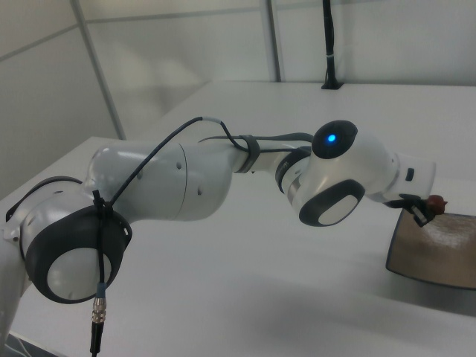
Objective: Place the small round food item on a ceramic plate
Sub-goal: 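Carry the food item over the dark ceramic plate and lower it, then open the gripper to release the food item onto the plate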
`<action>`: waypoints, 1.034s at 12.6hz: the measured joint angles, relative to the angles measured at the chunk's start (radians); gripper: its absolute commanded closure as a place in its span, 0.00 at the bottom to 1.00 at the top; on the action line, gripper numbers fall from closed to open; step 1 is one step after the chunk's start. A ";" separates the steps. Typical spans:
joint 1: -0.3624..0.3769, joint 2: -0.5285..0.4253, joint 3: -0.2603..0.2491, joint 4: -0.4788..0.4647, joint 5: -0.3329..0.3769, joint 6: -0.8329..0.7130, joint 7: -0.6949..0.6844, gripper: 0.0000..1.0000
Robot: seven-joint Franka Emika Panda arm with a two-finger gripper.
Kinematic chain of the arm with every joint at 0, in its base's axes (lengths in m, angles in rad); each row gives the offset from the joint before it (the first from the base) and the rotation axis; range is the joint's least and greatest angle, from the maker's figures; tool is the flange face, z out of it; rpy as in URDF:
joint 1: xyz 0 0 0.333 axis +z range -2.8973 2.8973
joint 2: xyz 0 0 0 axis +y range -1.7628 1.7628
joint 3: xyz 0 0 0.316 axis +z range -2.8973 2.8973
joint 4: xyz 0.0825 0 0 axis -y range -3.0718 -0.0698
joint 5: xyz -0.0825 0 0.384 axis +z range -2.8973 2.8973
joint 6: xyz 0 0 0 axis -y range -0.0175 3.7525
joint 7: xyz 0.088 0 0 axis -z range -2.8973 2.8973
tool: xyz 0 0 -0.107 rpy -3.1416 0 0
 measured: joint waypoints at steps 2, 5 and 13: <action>0.000 0.008 0.000 -0.001 0.000 0.000 0.005 0.13; 0.001 0.040 0.000 -0.005 0.000 0.000 0.005 0.12; 0.007 0.013 0.000 0.008 -0.048 -0.109 0.003 0.00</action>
